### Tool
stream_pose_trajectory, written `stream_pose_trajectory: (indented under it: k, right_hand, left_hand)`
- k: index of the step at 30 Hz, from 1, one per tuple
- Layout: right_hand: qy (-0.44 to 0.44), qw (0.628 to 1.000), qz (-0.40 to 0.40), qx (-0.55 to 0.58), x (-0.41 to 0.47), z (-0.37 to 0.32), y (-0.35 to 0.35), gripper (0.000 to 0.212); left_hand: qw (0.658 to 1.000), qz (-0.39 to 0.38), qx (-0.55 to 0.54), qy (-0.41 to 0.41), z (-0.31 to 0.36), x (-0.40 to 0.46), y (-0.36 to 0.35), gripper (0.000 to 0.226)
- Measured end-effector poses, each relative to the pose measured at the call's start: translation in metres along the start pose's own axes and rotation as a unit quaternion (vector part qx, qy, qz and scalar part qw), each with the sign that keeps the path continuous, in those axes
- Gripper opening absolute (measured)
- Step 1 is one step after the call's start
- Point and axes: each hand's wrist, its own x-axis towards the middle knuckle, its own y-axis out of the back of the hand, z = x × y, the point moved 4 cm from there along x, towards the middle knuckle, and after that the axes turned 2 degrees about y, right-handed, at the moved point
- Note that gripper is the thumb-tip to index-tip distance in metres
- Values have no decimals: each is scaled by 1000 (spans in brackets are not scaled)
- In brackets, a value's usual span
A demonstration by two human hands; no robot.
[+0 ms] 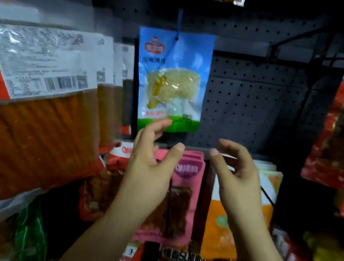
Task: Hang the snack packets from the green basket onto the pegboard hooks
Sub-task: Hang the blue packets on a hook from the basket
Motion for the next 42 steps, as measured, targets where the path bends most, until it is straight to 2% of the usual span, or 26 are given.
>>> stream_pose_trajectory:
  k: [4,7,11,15,19,24,27,29,32,34,37,40,42]
  right_hand:
    - [7,999,31,-16,-69,-25,72,7]
    - [-19,994,63,-82,-123,-29,140,6]
    - [-110,979,106,-135,-195,-12,223,6]
    - [-234,950,128,-162,-269,42,299,10]
    - [-366,899,114,-212,-348,133,376,19]
    - [-530,812,54,-238,-459,269,452,19]
    - [-587,764,0,-269,-536,360,485,11]
    - [-613,737,-33,-282,-587,423,500,2]
    - [-656,686,-92,-300,-660,518,510,19]
    - [-672,658,-134,-311,-695,576,512,28]
    - [-682,654,-126,-304,-724,648,512,37]
    - [-659,678,-84,-314,-730,699,510,55]
    - [-634,685,-68,-354,-727,721,505,69]
  left_hand:
    - [987,-80,-136,-10,24,-47,-20,26]
    - [969,-167,-180,24,23,-93,-56,21]
    - [945,-292,-140,49,8,-169,-117,20]
    - [900,-418,-83,94,-22,-259,-195,22]
    - [859,-471,-67,190,-82,-355,-284,17]
    - [831,-476,-25,285,-203,-486,-368,30]
    - [799,-479,3,365,-301,-572,-400,31]
    - [779,-491,43,388,-365,-629,-416,25]
    - [748,-526,96,392,-453,-709,-436,14]
    - [732,-549,123,383,-506,-751,-449,20]
    - [733,-526,171,396,-572,-787,-466,33]
    - [741,-467,253,411,-615,-800,-476,56]
    - [747,-404,233,473,-631,-802,-483,69]
